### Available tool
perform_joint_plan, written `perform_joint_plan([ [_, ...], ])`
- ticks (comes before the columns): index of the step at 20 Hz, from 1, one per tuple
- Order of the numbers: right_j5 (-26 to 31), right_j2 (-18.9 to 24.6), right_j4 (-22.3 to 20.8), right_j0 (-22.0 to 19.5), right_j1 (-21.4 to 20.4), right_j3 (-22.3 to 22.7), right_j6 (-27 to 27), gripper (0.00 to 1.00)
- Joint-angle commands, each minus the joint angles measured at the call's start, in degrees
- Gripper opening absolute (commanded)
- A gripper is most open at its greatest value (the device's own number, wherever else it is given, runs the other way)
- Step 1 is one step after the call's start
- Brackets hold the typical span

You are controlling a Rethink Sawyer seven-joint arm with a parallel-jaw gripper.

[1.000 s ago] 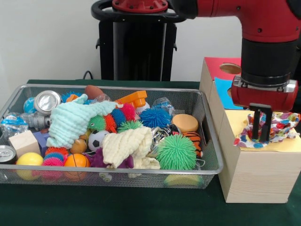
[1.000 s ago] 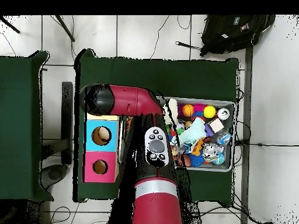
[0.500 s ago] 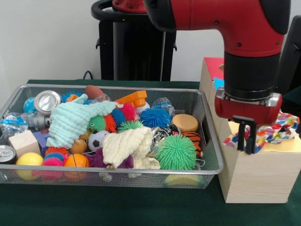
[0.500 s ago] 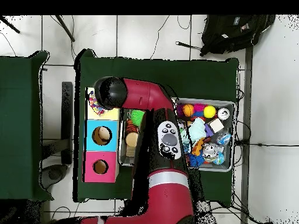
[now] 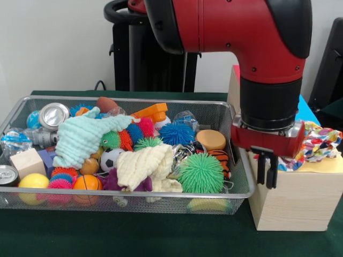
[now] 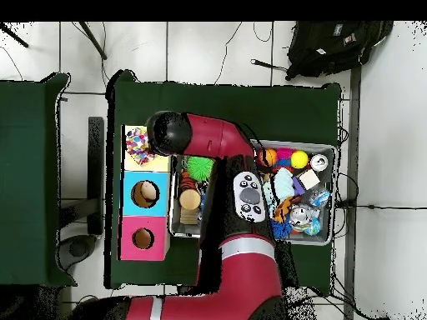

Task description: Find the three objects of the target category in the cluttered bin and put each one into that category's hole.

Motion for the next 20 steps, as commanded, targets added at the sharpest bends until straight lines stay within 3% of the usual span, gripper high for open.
perform_joint_plan([
  [1, -2.1, 2.9, -1.0, -0.5, 5.5, 9.9, 5.2, 0.0],
  [11, -2.9, 2.5, -0.1, 0.4, 3.6, 12.5, 6.3, 0.0],
  [20, -2.1, -1.4, -1.0, 4.0, -3.3, 15.0, 7.6, 0.0],
])
